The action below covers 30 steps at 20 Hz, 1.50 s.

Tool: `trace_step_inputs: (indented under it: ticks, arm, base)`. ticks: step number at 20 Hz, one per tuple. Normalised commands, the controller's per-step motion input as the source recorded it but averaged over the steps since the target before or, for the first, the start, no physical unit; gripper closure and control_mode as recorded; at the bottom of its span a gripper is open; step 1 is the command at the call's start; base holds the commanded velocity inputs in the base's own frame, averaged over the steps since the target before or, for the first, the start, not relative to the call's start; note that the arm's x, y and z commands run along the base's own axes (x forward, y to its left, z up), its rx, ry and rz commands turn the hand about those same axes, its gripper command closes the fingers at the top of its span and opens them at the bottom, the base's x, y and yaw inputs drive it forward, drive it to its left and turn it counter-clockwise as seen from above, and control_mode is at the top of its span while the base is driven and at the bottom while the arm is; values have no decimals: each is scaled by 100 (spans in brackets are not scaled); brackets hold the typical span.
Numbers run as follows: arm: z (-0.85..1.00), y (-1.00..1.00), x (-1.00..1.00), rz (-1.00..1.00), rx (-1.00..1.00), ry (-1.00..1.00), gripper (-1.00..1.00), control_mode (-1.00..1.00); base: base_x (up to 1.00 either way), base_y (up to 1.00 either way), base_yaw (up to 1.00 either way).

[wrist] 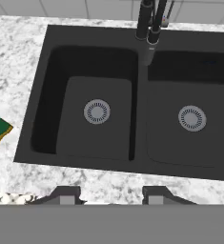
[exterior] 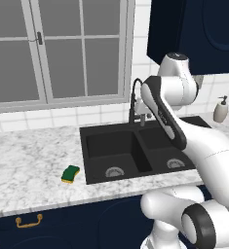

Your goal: Pick the pan and sponge and place them into the sink. Then turn on the water.

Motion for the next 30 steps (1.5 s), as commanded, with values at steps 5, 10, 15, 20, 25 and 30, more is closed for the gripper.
trace_step_inputs:
  ticks: [5,10,15,20,25,30]
  arm:
    - [0,1,-8,0,0,0,-100,-100]
    - [0,-17,-52,0,0,-1,-100,-100]
    - [0,-28,-50,0,0,0,-100,-100]
    - [-6,-13,-53,0,0,0,-100,-100]
    - [-21,-1,-48,0,0,2,-100,-100]
    - [-36,0,-19,1,0,15,-100,-100]
  base:
    - [0,0,0]
    - [0,0,0]
    - [0,0,0]
    - [0,0,0]
    - [0,0,0]
    - [0,0,0]
